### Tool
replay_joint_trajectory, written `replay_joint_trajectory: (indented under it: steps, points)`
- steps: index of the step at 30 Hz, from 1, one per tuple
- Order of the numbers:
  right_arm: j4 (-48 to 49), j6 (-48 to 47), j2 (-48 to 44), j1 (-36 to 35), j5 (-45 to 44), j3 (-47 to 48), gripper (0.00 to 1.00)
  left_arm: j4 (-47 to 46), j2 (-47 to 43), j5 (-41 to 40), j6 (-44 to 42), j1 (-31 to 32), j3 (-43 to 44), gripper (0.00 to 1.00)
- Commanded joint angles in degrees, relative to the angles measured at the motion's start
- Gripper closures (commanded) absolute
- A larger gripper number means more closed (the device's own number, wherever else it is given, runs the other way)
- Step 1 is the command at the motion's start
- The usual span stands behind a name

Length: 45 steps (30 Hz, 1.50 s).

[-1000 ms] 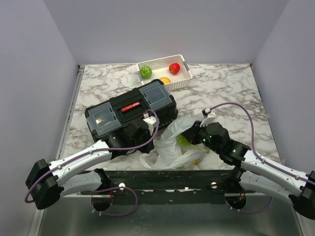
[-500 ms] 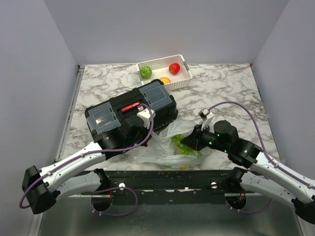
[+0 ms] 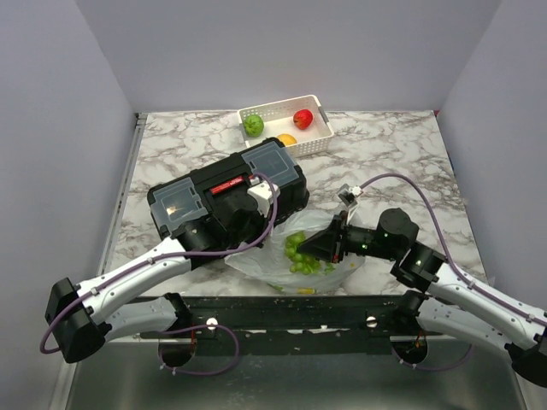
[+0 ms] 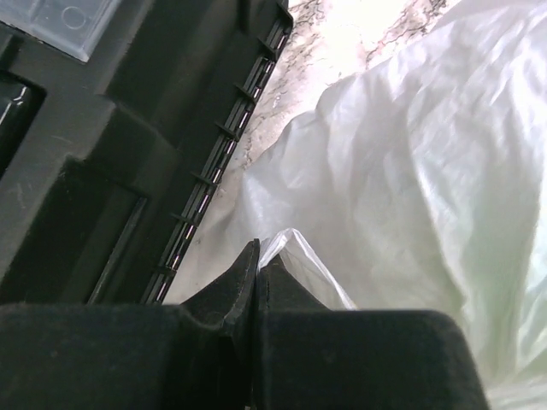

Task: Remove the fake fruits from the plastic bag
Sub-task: Take out the fake fruit from the plastic bag, then adjust the plastic bag at the center of the board.

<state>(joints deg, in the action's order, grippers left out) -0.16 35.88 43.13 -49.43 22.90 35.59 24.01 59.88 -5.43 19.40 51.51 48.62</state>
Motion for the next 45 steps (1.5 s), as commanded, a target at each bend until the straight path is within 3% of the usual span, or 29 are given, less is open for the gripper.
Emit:
replay_joint_trajectory:
  steps: [1,5,10,13,17,21,23,29,34,40,45]
  points:
    - [23.47,10.48,2.39,-0.05,14.86,-5.07,0.99,-0.88,0.92,-1.94,-2.28,0.35,1.19,1.0]
    - [18.21,8.37,2.33,-0.05,17.43,-3.61,0.99,0.71,1.65,-9.47,-1.72,0.19,3.18,1.0]
    - [26.04,12.14,2.68,-0.05,21.34,-3.27,0.99,0.12,6.29,0.14,0.79,0.2,4.46,1.0]
    - [27.9,13.39,2.02,-0.05,15.43,-3.05,0.99,-1.39,8.37,4.86,4.06,0.22,3.24,1.0]
    - [29.2,19.12,1.1,-0.05,0.88,-3.5,0.99,-5.17,8.56,8.98,7.93,0.18,0.4,1.0]
    - [29.65,33.6,0.58,0.01,-12.93,-6.83,0.99,-7.47,5.95,8.26,9.58,0.22,-1.19,1.0]
    - [32.42,35.88,2.51,0.58,-7.99,-6.89,0.99,-8.24,4.39,6.84,9.2,0.17,-1.67,1.0]
    - [21.62,37.62,5.89,1.68,6.89,-7.0,0.99,-14.22,-1.88,1.83,9.16,0.17,-5.51,1.0]
    - [31.35,47.57,11.59,1.68,24.45,-12.89,0.99,-19.58,-3.54,-1.01,9.86,0.17,-6.55,1.0]
    - [23.5,46.62,7.67,1.69,28.98,-8.55,0.99,-18.34,1.61,-4.71,11.19,0.12,-1.42,1.0]
    - [33.55,54.9,7.58,1.66,32.6,-6.97,0.99,-20.73,4.29,-4.94,12.22,0.16,-1.42,1.0]
